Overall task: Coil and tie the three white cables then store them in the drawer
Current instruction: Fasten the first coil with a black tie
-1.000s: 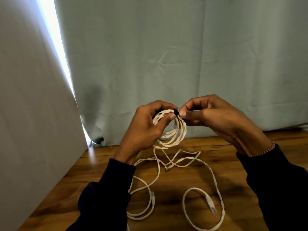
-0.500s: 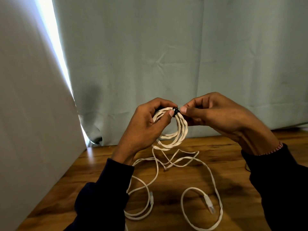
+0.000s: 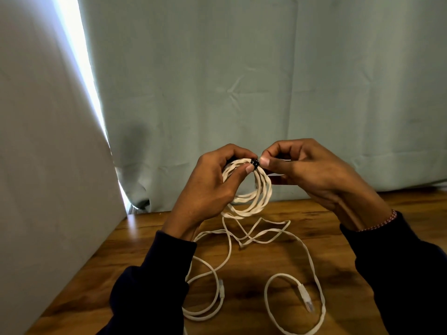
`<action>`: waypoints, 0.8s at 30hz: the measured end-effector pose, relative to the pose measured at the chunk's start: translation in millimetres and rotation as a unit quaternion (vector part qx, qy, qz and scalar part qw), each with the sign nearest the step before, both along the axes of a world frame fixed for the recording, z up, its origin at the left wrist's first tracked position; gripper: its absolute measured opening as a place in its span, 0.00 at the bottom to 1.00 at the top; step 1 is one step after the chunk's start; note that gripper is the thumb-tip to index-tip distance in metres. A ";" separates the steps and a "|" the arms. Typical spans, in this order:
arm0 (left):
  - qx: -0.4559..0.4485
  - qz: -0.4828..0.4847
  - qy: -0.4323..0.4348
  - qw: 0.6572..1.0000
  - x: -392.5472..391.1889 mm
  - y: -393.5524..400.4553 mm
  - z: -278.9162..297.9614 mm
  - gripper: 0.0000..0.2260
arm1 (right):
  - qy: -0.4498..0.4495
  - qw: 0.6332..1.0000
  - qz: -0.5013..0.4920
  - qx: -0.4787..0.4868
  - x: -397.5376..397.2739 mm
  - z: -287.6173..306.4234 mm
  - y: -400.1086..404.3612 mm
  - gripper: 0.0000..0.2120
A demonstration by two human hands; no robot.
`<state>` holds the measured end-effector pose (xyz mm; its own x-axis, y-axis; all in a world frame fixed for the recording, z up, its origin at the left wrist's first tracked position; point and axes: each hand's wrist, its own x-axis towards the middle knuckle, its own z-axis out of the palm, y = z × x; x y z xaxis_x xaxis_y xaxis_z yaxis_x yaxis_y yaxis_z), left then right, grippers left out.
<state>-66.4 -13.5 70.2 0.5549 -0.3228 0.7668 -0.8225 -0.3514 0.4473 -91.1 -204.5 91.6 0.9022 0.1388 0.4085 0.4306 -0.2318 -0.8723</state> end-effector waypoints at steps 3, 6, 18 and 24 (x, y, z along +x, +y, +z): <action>0.002 0.000 -0.003 1.000 -1.3 1.5 2.0 0.08 | -0.017 1.000 -0.006 0.005 1.2 -1.5 1.5 0.04; -0.005 0.007 -0.002 1.000 -0.9 0.9 1.3 0.08 | -0.028 0.999 -0.012 0.019 1.7 -1.5 3.0 0.04; -0.060 -0.050 0.014 0.997 -3.9 0.0 2.8 0.07 | -0.037 0.997 0.058 0.019 0.5 4.1 -12.2 0.10; -0.046 -0.048 0.003 0.998 -4.5 -1.9 2.2 0.07 | -0.090 0.993 0.038 -0.062 2.6 1.8 -8.8 0.08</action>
<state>-70.8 -15.4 72.4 0.5298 -0.3036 0.7919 -0.8474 -0.2286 0.4793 -88.5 -213.3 93.4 0.8005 0.2631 0.5385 0.5981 -0.2926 -0.7460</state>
